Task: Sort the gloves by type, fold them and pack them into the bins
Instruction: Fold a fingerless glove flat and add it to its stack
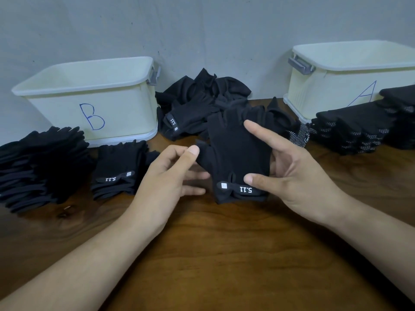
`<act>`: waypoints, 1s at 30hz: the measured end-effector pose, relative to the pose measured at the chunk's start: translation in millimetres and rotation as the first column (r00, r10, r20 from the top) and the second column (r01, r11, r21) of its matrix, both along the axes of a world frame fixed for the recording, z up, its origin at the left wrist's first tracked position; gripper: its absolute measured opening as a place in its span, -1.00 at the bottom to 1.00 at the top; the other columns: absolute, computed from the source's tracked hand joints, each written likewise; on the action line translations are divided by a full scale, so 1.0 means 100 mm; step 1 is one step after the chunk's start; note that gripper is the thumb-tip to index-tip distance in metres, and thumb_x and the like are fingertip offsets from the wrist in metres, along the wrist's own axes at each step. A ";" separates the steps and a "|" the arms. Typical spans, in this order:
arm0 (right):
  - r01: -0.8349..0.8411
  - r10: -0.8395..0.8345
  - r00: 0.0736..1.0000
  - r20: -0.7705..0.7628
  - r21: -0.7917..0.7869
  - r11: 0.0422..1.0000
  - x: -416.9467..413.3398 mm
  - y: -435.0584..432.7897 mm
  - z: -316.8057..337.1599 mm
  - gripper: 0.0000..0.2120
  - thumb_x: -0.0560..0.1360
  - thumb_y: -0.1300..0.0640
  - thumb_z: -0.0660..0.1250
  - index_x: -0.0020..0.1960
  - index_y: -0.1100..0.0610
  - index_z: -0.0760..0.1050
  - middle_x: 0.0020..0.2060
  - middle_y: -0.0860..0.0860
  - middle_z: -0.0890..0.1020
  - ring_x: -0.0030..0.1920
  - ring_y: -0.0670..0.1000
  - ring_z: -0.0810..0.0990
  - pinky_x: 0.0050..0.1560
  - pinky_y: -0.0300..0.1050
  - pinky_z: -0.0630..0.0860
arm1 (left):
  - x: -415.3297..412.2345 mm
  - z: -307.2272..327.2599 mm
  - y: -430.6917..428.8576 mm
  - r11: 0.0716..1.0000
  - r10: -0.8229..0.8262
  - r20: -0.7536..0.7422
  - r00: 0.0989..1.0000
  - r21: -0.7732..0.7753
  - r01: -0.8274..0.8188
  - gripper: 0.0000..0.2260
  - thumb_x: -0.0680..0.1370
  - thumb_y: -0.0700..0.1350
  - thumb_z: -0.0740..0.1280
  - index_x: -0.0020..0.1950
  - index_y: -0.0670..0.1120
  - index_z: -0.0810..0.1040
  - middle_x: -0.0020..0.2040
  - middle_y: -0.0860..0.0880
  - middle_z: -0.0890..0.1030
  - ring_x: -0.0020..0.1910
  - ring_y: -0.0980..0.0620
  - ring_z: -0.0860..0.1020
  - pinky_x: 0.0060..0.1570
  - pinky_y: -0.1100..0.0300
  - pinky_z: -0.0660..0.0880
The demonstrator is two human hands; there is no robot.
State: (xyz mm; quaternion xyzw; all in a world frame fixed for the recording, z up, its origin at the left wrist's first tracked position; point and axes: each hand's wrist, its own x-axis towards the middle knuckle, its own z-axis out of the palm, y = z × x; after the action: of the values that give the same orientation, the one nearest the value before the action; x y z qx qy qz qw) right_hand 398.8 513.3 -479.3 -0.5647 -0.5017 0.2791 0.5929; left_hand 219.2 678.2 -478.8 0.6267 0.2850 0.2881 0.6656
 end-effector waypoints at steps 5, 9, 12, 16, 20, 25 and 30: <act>-0.031 0.032 0.999 -0.029 0.004 0.999 -0.05 0.03 -0.03 -0.16 0.51 0.55 0.41 0.66 0.04 0.27 0.53 -0.16 0.50 0.53 -0.07 0.47 0.46 -0.09 0.49 | -0.01 0.01 -0.04 1.000 0.007 0.056 0.998 0.015 -0.008 -0.87 0.68 0.00 0.37 0.07 -0.05 0.58 0.13 -0.26 0.69 0.10 -0.29 0.71 -0.06 -0.13 0.68; -0.003 0.005 0.998 -0.061 0.031 1.000 -0.08 0.05 -0.05 -0.15 0.50 0.55 0.42 0.66 0.04 0.27 0.52 -0.16 0.51 0.52 -0.10 0.48 0.43 -0.17 0.50 | -0.03 0.05 -0.04 0.997 0.061 0.104 0.993 0.048 -0.066 -0.93 0.70 -0.05 0.35 0.07 -0.02 0.55 0.15 -0.20 0.68 0.12 -0.26 0.71 -0.04 -0.18 0.70; 0.010 -0.007 0.998 -0.064 0.050 0.999 -0.10 0.06 -0.05 -0.14 0.50 0.57 0.41 0.66 0.06 0.26 0.53 -0.17 0.50 0.53 -0.13 0.46 0.43 -0.23 0.47 | -0.02 0.06 -0.07 0.998 0.043 0.094 0.995 0.044 -0.047 -0.94 0.73 -0.04 0.31 0.15 -0.01 0.52 0.18 -0.17 0.70 0.13 -0.23 0.72 0.01 -0.14 0.68; 0.055 -0.048 0.994 -0.100 0.072 0.996 -0.08 0.08 -0.06 -0.13 0.50 0.55 0.43 0.67 0.03 0.26 0.55 -0.15 0.47 0.56 -0.11 0.42 0.52 -0.08 0.43 | -0.03 0.09 -0.12 0.993 -0.115 0.131 0.985 -0.010 0.117 -0.58 0.73 0.04 0.25 0.58 0.29 0.32 0.24 0.00 0.72 0.17 -0.12 0.72 0.16 -0.06 0.63; 0.087 -0.065 0.979 -0.195 0.104 0.991 -0.04 0.09 -0.06 -0.15 0.49 0.51 0.44 0.66 0.01 0.29 0.53 -0.16 0.49 0.55 -0.08 0.44 0.54 0.02 0.43 | -0.04 0.15 -0.23 0.945 -0.321 0.093 0.942 0.101 0.312 -0.44 0.70 0.06 0.24 0.61 0.48 0.14 0.42 0.07 0.62 0.40 0.02 0.60 0.36 -0.14 0.54; 0.030 -0.003 0.976 -0.220 0.118 0.993 -0.08 0.09 -0.05 -0.16 0.49 0.56 0.41 0.65 0.06 0.29 0.50 -0.18 0.53 0.53 -0.09 0.47 0.46 -0.10 0.48 | -0.07 0.15 -0.20 0.900 -0.420 0.010 0.907 0.136 0.415 -0.51 0.67 0.16 0.32 0.55 0.51 0.28 0.46 0.17 0.51 0.50 0.06 0.47 0.50 -0.28 0.39; -0.016 0.028 0.988 -0.149 0.077 0.997 -0.10 0.09 -0.05 -0.16 0.50 0.54 0.43 0.66 0.07 0.28 0.53 -0.12 0.50 0.55 -0.05 0.45 0.50 -0.09 0.45 | -0.06 0.12 -0.20 0.898 -0.352 -0.049 0.935 0.264 0.352 -0.54 0.68 0.04 0.39 0.52 0.41 0.41 0.53 0.25 0.48 0.58 0.15 0.37 0.61 -0.12 0.23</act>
State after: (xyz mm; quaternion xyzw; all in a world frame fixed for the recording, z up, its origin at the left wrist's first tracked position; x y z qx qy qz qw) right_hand 388.4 522.5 -483.9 -0.5136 -0.4720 0.3082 0.6469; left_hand 212.9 658.6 -467.1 0.7522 0.1253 0.1992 0.6155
